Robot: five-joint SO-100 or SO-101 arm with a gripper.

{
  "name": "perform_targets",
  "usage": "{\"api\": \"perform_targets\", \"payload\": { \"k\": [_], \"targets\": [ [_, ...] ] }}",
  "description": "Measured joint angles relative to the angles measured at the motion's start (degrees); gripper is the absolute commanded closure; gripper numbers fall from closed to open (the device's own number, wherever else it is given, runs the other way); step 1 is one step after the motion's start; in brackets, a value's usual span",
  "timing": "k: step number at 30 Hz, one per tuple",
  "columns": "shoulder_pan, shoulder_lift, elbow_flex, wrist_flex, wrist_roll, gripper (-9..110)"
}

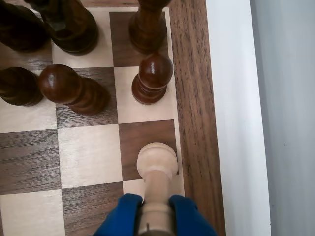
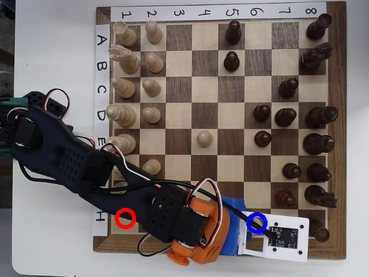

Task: Move the piece to destination

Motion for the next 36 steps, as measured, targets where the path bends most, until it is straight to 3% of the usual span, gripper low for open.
{"api": "perform_targets", "payload": {
  "k": [36],
  "targets": [
    [-0.4,0.0,1.8,-1.6,0.4,101]
  ]
}}
